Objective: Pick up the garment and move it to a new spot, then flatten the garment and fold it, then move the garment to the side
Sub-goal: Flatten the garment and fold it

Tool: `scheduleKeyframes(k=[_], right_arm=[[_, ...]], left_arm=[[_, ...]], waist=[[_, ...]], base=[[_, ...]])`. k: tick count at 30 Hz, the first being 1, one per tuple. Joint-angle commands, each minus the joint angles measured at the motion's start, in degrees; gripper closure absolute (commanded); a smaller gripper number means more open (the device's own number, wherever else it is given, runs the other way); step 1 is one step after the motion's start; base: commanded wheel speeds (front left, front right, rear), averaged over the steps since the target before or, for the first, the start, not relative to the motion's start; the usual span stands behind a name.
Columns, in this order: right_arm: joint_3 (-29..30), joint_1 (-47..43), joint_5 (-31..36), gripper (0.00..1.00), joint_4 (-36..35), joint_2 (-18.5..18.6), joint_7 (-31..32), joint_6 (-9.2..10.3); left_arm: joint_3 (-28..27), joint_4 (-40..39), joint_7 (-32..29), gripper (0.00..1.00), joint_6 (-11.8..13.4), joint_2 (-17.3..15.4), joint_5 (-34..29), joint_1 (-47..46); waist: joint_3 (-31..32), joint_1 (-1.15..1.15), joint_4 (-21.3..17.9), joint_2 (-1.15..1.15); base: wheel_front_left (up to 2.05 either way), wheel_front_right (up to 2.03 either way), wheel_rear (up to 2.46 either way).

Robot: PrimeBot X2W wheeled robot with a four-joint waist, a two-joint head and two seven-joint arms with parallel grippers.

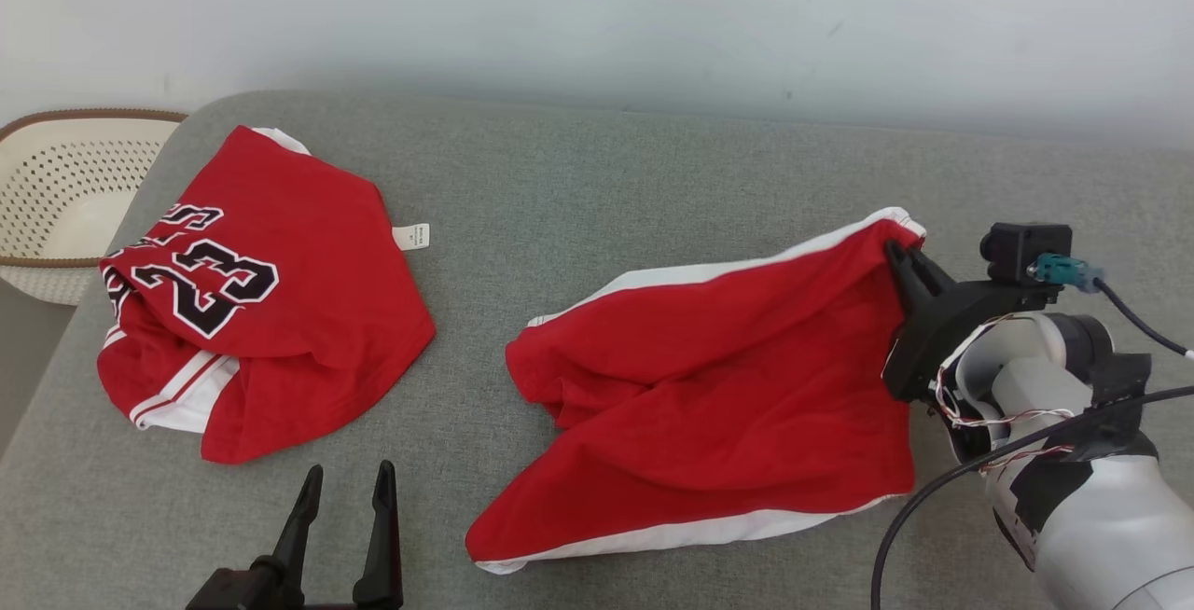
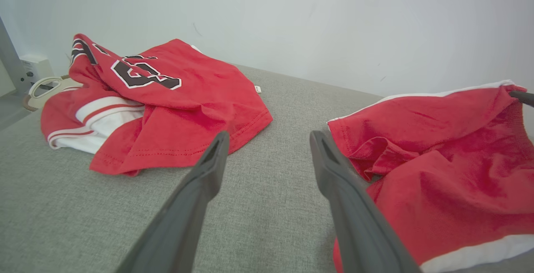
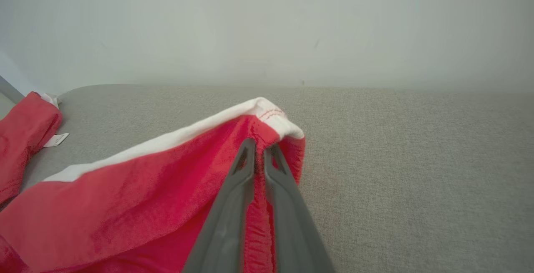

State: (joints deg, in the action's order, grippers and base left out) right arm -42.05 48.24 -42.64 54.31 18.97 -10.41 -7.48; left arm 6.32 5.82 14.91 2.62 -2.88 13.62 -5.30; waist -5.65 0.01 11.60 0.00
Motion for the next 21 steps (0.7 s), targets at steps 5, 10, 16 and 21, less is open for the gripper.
scheduleKeyframes(k=[5,10,16,21], right_arm=[[-2.63,0.58,-1.42,0.0,4.36,-1.0,-0.86,-0.02],[-4.21,-1.54,-4.29,0.0,4.73,-1.11,-0.19,-0.02],[-6.34,-3.29,-5.81,0.0,2.04,1.2,-1.72,-0.02],[-5.1,-5.46,-5.24,0.0,-0.86,2.87,-4.47,-0.02]], left_arm=[[0.26,0.66,0.21,0.0,0.34,-0.01,0.34,-0.18],[-0.02,0.76,0.21,0.0,0.3,-0.01,-0.03,0.48],[-0.34,0.56,0.21,0.0,0.3,-0.01,-0.24,1.34],[-0.6,0.27,0.21,0.0,0.48,-0.02,-0.24,1.78]], waist=[[0.18,-0.01,-0.03,0.0],[1.34,-0.01,-1.15,0.0],[2.0,-0.01,-3.16,0.0],[2.26,-0.01,-4.8,0.0]], base=[[0.0,0.0,0.0],[0.0,0.0,0.0],[0.0,0.0,0.0],[0.0,0.0,0.0]])
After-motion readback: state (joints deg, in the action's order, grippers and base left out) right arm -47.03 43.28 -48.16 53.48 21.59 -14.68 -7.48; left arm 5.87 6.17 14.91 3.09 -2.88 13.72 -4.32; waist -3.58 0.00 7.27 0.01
